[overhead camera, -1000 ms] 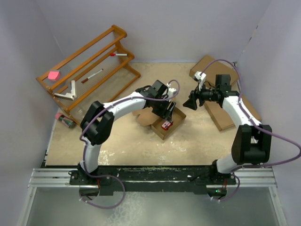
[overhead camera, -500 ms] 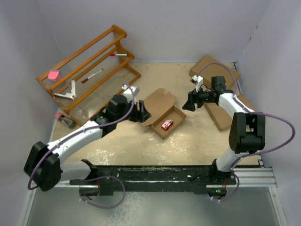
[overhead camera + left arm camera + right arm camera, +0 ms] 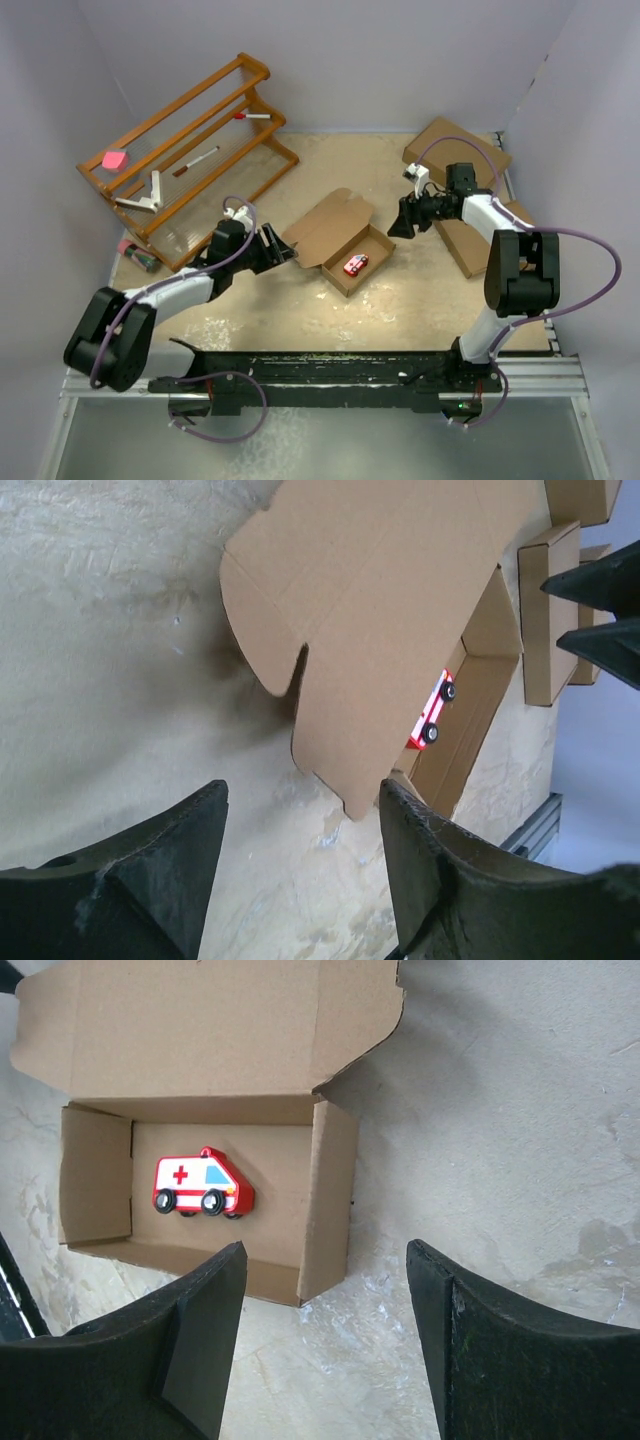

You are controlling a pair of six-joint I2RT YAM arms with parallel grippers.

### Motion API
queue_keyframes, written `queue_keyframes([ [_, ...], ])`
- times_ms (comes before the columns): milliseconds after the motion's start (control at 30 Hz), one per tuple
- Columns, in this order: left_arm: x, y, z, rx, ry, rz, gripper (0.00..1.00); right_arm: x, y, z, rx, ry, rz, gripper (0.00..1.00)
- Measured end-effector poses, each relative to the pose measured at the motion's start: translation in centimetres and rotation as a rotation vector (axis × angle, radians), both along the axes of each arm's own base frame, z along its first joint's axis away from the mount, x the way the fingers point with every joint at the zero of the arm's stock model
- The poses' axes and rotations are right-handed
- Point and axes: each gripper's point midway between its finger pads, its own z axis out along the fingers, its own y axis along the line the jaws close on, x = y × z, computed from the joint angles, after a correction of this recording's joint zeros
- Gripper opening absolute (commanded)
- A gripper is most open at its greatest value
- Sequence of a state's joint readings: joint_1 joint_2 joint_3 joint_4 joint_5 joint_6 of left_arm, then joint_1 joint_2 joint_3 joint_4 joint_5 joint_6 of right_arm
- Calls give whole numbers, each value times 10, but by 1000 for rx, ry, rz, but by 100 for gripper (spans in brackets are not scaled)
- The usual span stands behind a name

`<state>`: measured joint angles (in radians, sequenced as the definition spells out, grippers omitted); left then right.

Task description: Fold the paper box

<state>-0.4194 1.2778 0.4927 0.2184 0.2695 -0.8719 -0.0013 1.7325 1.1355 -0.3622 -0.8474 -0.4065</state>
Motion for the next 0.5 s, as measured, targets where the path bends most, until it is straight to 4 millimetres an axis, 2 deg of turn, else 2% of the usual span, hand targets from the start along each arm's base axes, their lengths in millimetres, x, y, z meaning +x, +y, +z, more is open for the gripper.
queue_keyframes([
  [233,25,-12,-8,-124,32,-46,46,-1,0,0,-2,0,5,69],
  [500,33,-33,-6,-224,34,-143,29,-1,0,0,-2,-4,8,69],
])
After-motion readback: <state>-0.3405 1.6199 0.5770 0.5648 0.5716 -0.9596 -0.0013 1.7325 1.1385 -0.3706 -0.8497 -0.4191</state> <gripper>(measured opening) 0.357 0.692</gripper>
